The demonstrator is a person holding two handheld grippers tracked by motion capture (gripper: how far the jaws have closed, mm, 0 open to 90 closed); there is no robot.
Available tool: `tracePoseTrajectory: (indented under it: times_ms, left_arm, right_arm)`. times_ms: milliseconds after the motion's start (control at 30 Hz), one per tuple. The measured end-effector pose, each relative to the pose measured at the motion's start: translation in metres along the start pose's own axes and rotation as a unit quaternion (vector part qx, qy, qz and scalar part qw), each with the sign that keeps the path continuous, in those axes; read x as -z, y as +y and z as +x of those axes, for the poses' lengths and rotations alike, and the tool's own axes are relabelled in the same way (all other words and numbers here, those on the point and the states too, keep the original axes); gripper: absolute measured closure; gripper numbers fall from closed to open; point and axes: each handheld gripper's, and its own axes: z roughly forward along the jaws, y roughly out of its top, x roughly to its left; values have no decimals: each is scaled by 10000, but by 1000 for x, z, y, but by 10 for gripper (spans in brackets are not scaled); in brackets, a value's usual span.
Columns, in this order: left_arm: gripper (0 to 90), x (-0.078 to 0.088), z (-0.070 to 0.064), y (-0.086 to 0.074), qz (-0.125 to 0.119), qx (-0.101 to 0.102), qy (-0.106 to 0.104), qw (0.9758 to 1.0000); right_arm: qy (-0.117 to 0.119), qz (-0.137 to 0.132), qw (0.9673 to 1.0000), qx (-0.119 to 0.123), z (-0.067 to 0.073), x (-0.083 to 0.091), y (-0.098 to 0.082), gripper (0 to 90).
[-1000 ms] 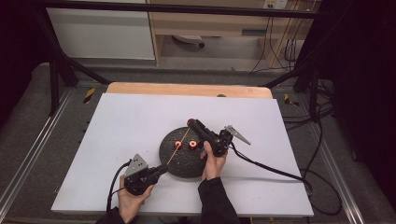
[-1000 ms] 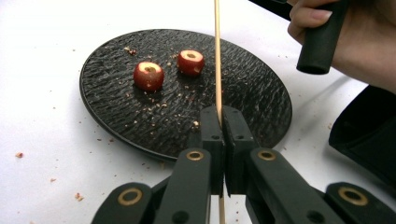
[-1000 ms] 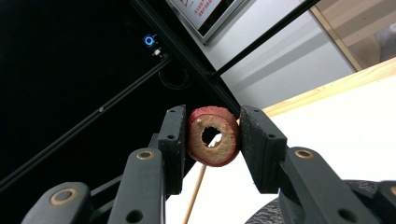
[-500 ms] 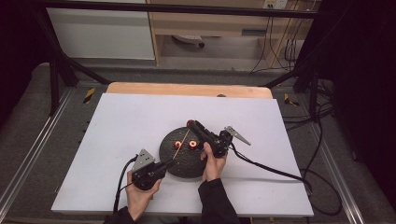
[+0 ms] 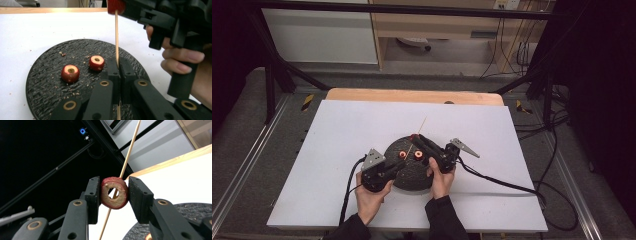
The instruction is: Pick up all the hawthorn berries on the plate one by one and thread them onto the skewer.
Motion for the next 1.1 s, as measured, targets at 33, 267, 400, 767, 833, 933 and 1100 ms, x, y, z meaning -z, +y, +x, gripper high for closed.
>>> tracePoseTrajectory:
  times_ms: [33, 267, 400, 767, 833, 933, 1100]
  left_arm:
    - [881, 0, 0, 1, -16, -20, 19, 10000]
    - [881, -3, -1, 3, -1, -71, 9, 10000]
    - [882, -4, -2, 4, 7, -79, -12, 10000]
    - [882, -5, -2, 2, 69, -151, -29, 9999]
    - [882, -4, -2, 2, 83, -171, -40, 9998]
    - [882, -2, -1, 1, 97, -209, -48, 9997]
    - [882, 6, 7, -2, 164, -266, -13, 9995]
  right_arm:
    - [-8, 33, 10000, 45, 0, 1, -1, 630]
    - [7, 270, 9996, 125, 3, 5, -7, 629]
    - [48, 394, 9991, 134, 5, 7, -9, 629]
    - [59, 776, 9968, 155, 6, 10, -13, 625]
    - [62, 826, 9965, 126, 6, 10, -13, 617]
    - [1, 944, 9952, 247, 6, 10, -10, 528]
    - [-98, 1093, 9924, 554, 8, 15, -1, 414]
